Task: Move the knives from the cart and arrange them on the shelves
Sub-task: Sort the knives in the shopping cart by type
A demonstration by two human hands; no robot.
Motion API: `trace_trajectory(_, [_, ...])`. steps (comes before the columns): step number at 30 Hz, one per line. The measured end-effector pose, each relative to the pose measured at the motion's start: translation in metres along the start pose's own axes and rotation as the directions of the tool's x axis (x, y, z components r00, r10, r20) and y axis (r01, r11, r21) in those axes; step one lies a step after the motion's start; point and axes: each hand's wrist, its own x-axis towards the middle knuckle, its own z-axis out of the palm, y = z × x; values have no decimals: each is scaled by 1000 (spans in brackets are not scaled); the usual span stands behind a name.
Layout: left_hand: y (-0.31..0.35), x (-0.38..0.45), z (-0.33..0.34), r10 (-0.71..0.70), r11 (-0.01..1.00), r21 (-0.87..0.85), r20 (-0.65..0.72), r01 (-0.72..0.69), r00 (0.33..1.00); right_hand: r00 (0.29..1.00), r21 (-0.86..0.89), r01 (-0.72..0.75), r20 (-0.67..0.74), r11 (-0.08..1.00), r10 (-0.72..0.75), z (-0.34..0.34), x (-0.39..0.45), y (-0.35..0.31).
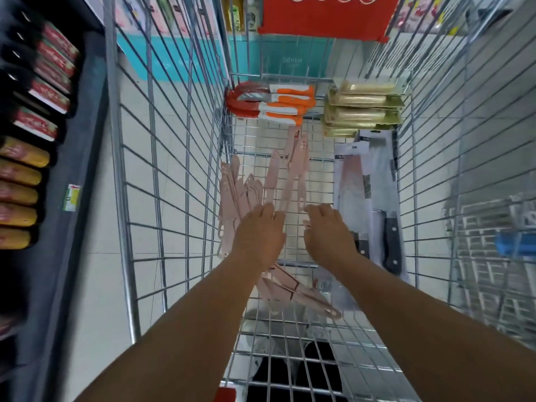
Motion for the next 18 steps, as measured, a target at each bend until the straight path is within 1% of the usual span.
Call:
trace_trajectory(2, [0,18,1,-89,980,-182,-31,82,996,1000,142,-22,-16,990,24,2,17,-4])
trace_trajectory(4, [0,37,2,-111,954,-280,-4,105,994,997,228,-54,-35,972,63,2,32,-7])
trace_trajectory(5, [0,46,3,-110,954,-280,18,110,994,997,236,-59,-25,970,67,2,40,-7])
trace_trajectory(7, [-2,61,4,-93,969,-223,79,108,993,999,180,-39,5,983,39,5,55,-6])
trace_trajectory(10, [-2,75,4,-65,985,-152,129,85,989,999,120,-29,26,992,27,9,75,-6])
trace_trajectory(13, [-6,76,4,-18,998,-61,168,28,986,994,50,80,73,996,-84,6,74,-14])
trace_trajectory(15, [-8,69,7,2,997,-73,154,10,988,990,87,90,105,992,-99,2,63,-19])
trace_trajectory(18, [-8,48,12,15,993,-115,81,-6,997,986,226,105,102,969,-130,6,48,-25])
